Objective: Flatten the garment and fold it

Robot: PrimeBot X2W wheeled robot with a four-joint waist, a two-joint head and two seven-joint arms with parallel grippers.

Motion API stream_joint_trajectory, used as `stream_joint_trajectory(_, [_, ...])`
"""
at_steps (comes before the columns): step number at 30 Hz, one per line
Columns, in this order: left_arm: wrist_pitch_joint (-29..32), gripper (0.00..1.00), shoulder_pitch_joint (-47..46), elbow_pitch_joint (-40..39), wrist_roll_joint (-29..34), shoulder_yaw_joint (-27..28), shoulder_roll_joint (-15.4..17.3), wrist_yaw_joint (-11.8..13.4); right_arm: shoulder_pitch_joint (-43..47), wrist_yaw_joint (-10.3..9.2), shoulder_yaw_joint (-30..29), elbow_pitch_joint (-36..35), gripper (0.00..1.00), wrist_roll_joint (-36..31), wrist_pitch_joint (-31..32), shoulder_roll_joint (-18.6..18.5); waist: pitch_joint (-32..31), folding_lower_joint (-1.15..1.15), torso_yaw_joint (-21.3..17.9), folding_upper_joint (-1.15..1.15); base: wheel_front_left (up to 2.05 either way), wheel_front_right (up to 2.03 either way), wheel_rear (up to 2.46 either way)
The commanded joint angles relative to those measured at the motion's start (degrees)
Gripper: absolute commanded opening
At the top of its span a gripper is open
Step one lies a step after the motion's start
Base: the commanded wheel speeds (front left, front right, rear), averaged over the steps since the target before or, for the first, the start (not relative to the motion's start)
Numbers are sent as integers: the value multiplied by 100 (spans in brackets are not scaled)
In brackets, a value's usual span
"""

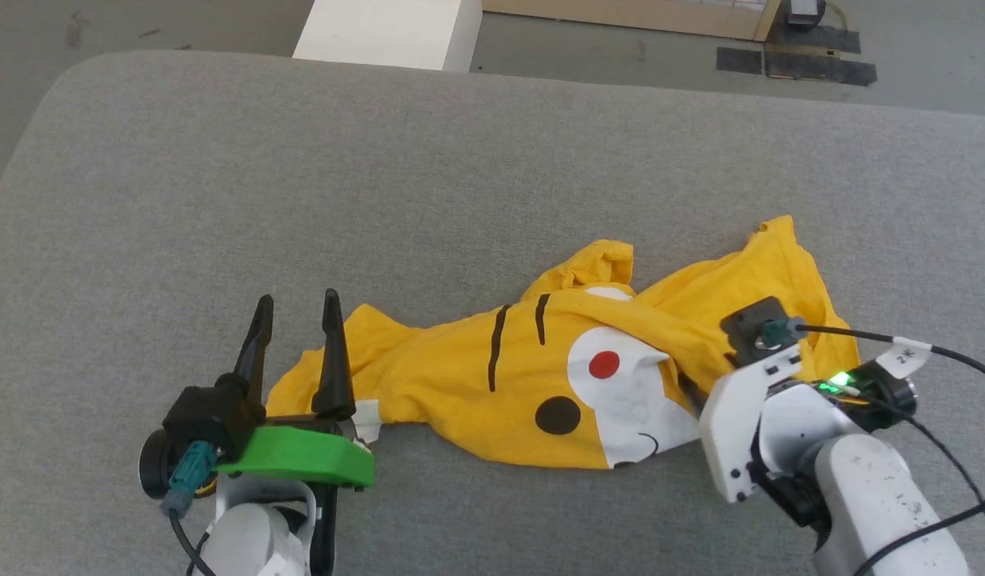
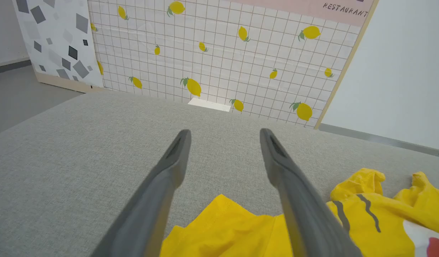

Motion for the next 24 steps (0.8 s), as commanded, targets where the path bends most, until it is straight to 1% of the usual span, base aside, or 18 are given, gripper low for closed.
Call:
stream_joint_trajectory(1, [-26, 100, -80, 42, 58, 23, -27, -36, -58, -9, 84, 40, 0, 160, 102, 40, -17, 0, -6, 0, 0, 0, 0])
stream_joint_trajectory(4, [-26, 100, -56, 129, 76, 71, -37, -43, -13, -9, 145, 14, 0, 438, 202, 48, -102, 0, -50, 0, 0, 0, 0])
stream_joint_trajectory(8, [-26, 100, -24, 220, 105, 113, -44, -55, 158, -9, 228, -203, 0, 754, 226, 15, -249, 0, -112, 0, 0, 0, 0])
stream_joint_trajectory(9, [-27, 100, 15, 265, 134, 130, -47, -65, 467, -9, 471, -665, 0, 1268, 334, 51, -366, 0, -159, 0, 0, 0, 0])
stream_joint_trajectory(10, [-27, 100, 34, 277, 138, 135, -48, -66, 595, -9, 580, -851, 0, 1483, 404, 65, -400, 0, -174, 0, 0, 0, 0])
stream_joint_trajectory(13, [-27, 100, 106, 305, 148, 148, -49, -66, 1141, -9, 1103, -1608, 0, 2239, 903, -57, -500, 0, -225, 0, 0, 0, 0])
stream_joint_trajectory(16, [-27, 100, 169, 333, 144, 157, -50, -68, 1738, -9, 1505, -2221, 0, 2778, 1571, -351, -572, 0, -264, 0, 0, 0, 0])
stream_joint_trajectory(18, [-27, 100, 189, 350, 144, 163, -50, -73, 2078, -9, 1591, -2400, 0, 2881, 2050, -577, -597, 0, -283, 0, 0, 0, 0])
stream_joint_trajectory(21, [-27, 100, 189, 367, 147, 164, -50, -71, 2336, -9, 1423, -2506, 0, 2674, 2396, -730, -609, 0, -303, 0, 0, 0, 0])
stream_joint_trajectory(22, [-27, 100, 181, 372, 147, 157, -50, -73, 2333, -9, 1332, -2562, 37, 2493, 2350, -744, -607, 0, -299, 0, 0, 0, 0])
stream_joint_trajectory(23, [-27, 100, 172, 378, 146, 149, -50, -77, 2331, -9, 1254, -2609, 55, 2406, 2260, -701, -606, 0, -292, 0, 0, 0, 0])
stream_joint_trajectory(24, [-27, 100, 161, 388, 146, 136, -50, -82, 2311, -9, 1164, -2678, 100, 2339, 2101, -627, -606, 0, -281, 0, 0, 0, 0])
